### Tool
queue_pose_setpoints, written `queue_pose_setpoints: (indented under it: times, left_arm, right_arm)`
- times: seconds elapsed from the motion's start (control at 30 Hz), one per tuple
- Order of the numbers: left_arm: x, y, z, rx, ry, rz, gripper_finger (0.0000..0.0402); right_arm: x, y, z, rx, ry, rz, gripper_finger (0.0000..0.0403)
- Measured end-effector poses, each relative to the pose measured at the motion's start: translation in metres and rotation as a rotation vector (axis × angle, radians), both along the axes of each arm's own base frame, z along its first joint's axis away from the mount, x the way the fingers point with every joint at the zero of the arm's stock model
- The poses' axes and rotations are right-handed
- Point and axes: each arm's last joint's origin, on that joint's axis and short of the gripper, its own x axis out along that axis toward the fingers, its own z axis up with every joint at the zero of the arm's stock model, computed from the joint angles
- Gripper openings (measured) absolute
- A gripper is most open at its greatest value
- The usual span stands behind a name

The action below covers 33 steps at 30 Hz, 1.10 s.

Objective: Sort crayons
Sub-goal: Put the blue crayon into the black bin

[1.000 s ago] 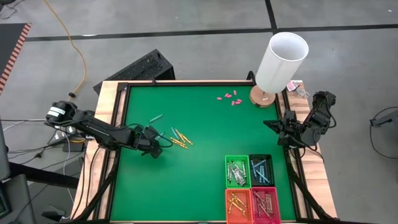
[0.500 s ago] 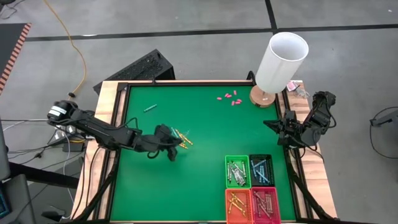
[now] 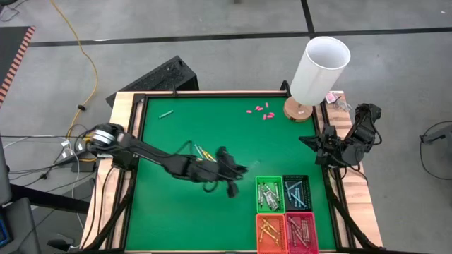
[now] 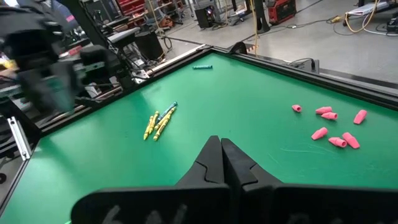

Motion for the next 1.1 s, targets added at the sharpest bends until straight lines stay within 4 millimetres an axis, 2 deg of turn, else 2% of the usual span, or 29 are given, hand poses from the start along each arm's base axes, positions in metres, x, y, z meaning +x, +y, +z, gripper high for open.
queue_pose_setpoints:
  times: [0.17,0.3,0.53,0.83,1.1]
  left_arm:
    - [0.054,-0.014,0.007,0.075,-0.035,-0.095,0.0002]
    - [0.088,-0.020,0.010,0.089,-0.068,-0.187,0.0002]
    - [0.137,-0.023,-0.009,0.056,-0.089,-0.295,0.0002]
    - [0.175,-0.025,-0.041,0.051,-0.095,-0.312,0.0002]
    - [0.181,-0.022,-0.051,0.074,-0.087,-0.305,0.0006]
  right_arm:
    - [0.000,0.000,0.000,0.000,0.001,0.001,0.0000]
    - [0.000,0.000,0.000,0.001,0.001,0.001,0.0000]
    - [0.000,0.000,0.000,0.000,0.001,0.002,0.0000]
    - [0.000,0.000,0.000,-0.002,0.003,0.002,0.0000]
    - [0.000,0.000,0.000,-0.003,0.004,0.002,0.0000]
